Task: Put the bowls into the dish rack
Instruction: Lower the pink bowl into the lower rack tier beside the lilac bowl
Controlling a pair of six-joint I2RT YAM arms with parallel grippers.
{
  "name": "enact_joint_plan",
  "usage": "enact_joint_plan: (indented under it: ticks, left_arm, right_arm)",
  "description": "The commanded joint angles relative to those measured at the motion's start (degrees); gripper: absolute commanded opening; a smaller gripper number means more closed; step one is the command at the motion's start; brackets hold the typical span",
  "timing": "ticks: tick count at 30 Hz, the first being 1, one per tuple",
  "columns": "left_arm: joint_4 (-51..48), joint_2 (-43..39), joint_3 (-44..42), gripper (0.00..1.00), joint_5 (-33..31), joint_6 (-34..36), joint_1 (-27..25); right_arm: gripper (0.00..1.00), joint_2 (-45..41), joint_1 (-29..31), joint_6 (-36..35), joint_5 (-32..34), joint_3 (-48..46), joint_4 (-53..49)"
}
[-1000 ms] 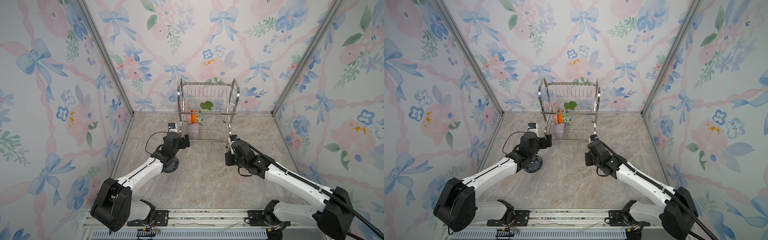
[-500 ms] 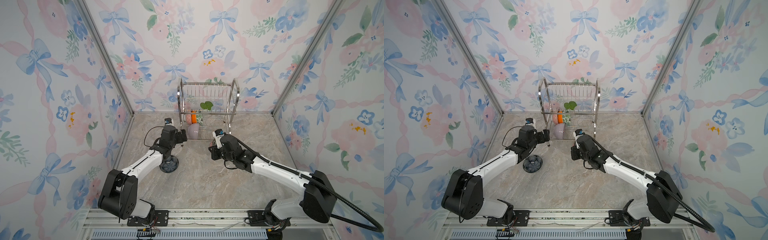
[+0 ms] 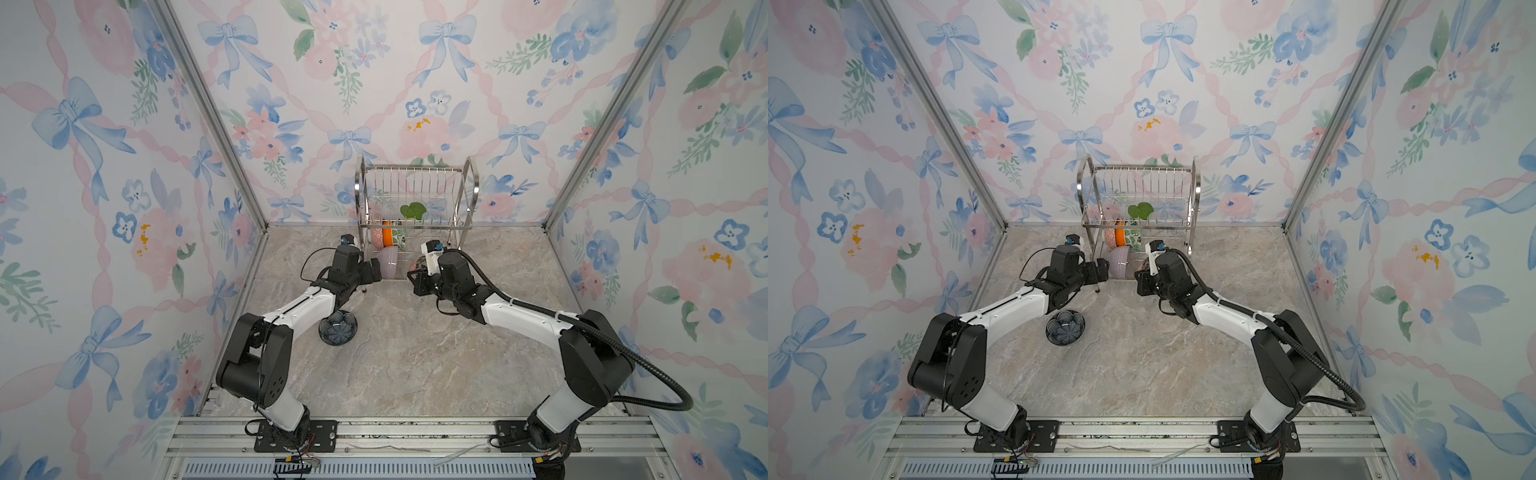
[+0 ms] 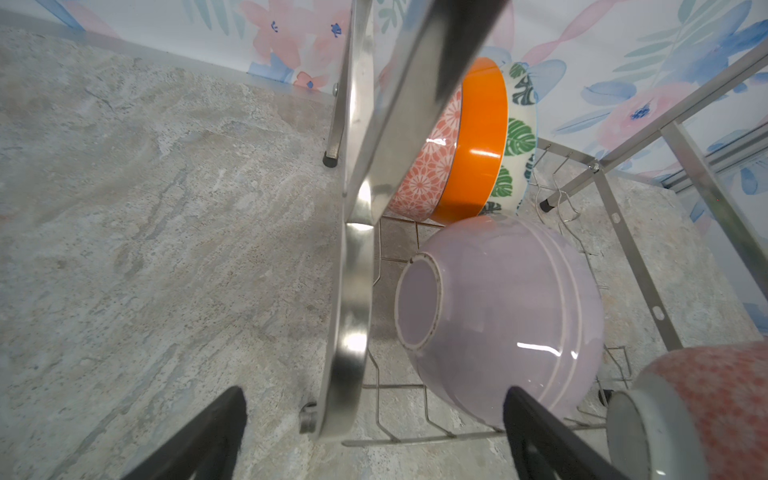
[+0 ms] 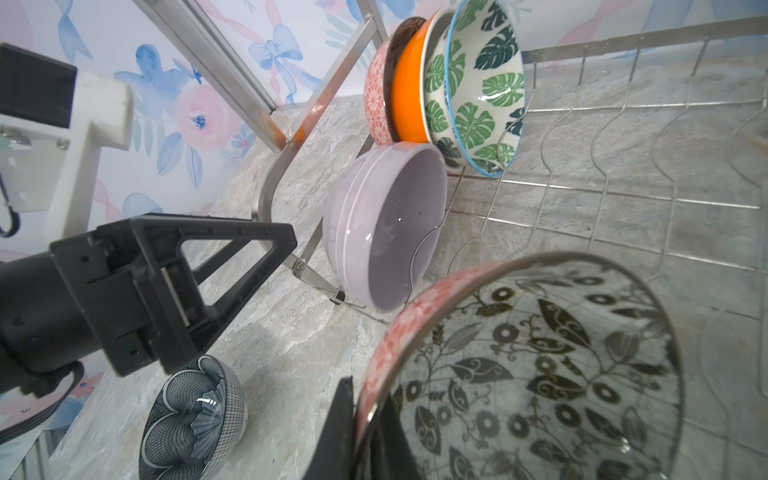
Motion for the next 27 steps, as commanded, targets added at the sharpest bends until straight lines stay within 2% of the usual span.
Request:
enact_joint_plan:
  ticks: [1, 6, 10, 23, 27]
  left_arm:
    - [-1.7, 0.9, 2.6, 0.97, 0.2, 1.1, 0.4]
    - [-2.6, 2.5, 4.3, 0.97, 0.4, 1.7, 0.4]
    - [-3.1, 3.6, 5.1, 0.91, 1.1, 2.0, 0.4]
    - [-3.6, 4.5, 4.5, 0.81, 0.9, 2.8, 0.3]
    - [-3.6, 5.1, 4.6, 0.75, 1.3, 3.1, 0.3]
  right_arm:
    - [0.00, 1.6, -1.5, -0.1, -3.0, 2.8, 7.8]
    - [0.00, 4.5, -4.1, 0.4, -5.8, 5.3, 9.4]
    - [0.00, 6.9, -5.4, 1.2, -8.2, 7.0, 11.5]
    - [0.00, 15.4, -6.1, 4.2, -12.6, 10.1, 20.3]
    - [0.00, 17.2, -6.5, 6.2, -14.2, 9.9, 23.9]
